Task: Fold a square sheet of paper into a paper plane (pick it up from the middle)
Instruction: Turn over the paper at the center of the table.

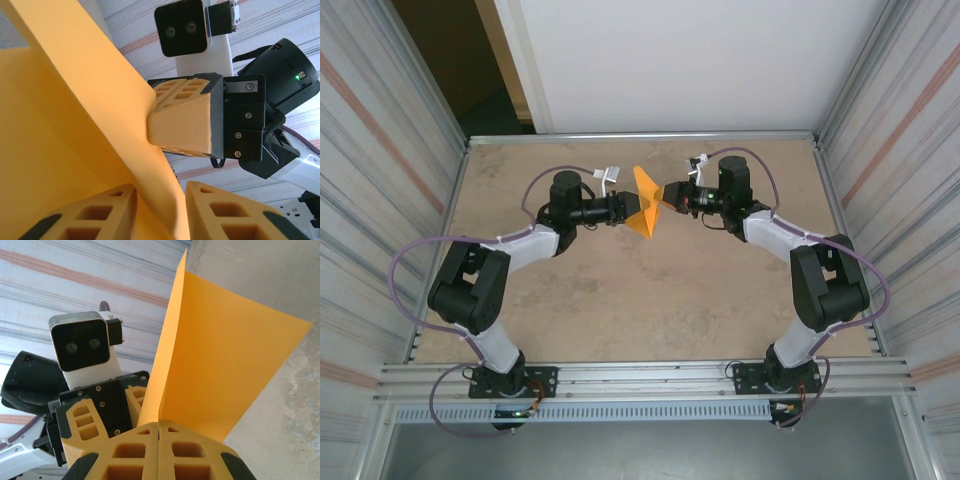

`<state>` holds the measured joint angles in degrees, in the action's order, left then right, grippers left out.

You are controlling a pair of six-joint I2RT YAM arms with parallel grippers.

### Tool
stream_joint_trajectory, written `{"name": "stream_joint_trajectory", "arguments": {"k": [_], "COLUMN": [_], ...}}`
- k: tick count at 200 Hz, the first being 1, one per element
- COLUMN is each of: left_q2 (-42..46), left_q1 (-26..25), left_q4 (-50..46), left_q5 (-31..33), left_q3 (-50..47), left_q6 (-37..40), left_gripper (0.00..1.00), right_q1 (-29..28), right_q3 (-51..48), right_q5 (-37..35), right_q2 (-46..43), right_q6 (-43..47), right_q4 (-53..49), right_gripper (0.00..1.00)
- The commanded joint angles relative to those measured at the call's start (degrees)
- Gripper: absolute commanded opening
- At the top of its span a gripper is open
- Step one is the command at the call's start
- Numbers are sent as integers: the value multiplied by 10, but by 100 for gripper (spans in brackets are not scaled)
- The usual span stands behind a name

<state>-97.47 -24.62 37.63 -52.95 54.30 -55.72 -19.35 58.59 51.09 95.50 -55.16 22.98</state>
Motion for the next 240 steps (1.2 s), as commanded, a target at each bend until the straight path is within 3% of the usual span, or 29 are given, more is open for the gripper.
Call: {"name": "stream_joint_trajectory", "arguments": {"k": [1,37,71,113,128,153,191,215,240], "left_q2": [-9,-12,-1,34,44,43,-24,-89,-157], "left_q1": [-3,-3,-3,-3,-7,-41,-116,-149,-169], "left_q4": [16,7,-51,-278,-399,-586,-741,-788,-814], "left_q5": [-8,-7,16,105,183,397,720,842,913], "left_q3": [11,16,22,57,89,162,266,317,357], "left_q6": [6,7,47,203,275,391,475,492,492], "left_gripper": [28,21,14,13,13,13,12,12,12], "right_q1": [4,7,22,43,50,60,65,67,72], "right_q3": [-6,-8,-13,-22,-29,-44,-62,-70,-81], "right_q5": [15,13,-34,-158,-210,-283,-328,-344,-351], "right_q2": [-22,-25,-49,-117,-141,-172,-189,-191,-196], "right_q6": [-13,-12,43,152,172,187,187,180,171], "right_q4": [17,13,-80,-226,-257,-295,-319,-326,-327], "right_gripper": [6,11,39,55,58,61,62,62,62]}}
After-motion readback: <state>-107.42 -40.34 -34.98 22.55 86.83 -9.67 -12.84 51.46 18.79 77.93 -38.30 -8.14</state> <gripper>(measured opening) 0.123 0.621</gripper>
